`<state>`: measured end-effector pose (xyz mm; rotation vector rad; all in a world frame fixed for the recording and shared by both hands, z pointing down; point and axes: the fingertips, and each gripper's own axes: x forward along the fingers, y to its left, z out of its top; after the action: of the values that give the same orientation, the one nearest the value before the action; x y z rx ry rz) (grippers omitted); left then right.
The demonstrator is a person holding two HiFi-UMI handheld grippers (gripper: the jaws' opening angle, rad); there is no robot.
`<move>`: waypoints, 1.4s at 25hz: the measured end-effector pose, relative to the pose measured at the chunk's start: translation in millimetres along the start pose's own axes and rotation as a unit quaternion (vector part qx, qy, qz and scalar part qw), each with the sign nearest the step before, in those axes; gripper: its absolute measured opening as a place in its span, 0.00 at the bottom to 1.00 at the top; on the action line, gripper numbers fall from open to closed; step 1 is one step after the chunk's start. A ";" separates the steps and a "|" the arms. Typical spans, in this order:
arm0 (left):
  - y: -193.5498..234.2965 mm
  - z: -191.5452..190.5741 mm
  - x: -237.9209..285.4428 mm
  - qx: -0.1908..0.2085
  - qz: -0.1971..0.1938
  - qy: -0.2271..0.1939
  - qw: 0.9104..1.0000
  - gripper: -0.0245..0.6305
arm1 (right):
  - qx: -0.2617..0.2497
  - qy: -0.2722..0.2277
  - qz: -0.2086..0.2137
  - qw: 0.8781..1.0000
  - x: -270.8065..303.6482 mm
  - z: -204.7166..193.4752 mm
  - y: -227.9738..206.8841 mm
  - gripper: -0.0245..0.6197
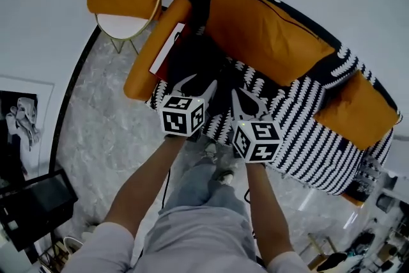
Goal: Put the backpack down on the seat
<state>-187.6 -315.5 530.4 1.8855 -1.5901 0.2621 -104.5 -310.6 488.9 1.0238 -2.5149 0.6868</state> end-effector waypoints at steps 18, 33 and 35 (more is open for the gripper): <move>-178.8 29.5 -83.6 0.085 -0.077 -0.065 0.991 0.30 | -0.041 -0.087 -0.031 0.995 -146.6 52.4 0.1 0.04; -257.3 22.5 -150.3 0.117 -0.073 -0.124 0.983 0.06 | -0.062 -0.118 -0.023 0.991 -239.4 45.2 16.0 0.04; -262.6 17.9 -155.9 0.116 -0.071 -0.125 0.983 0.05 | -0.066 -0.117 -0.023 0.991 -247.3 41.8 17.9 0.04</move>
<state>15.8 -186.0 342.1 2.2771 -1.6320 0.1581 46.2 -185.0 331.6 1.1689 -2.6820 0.4010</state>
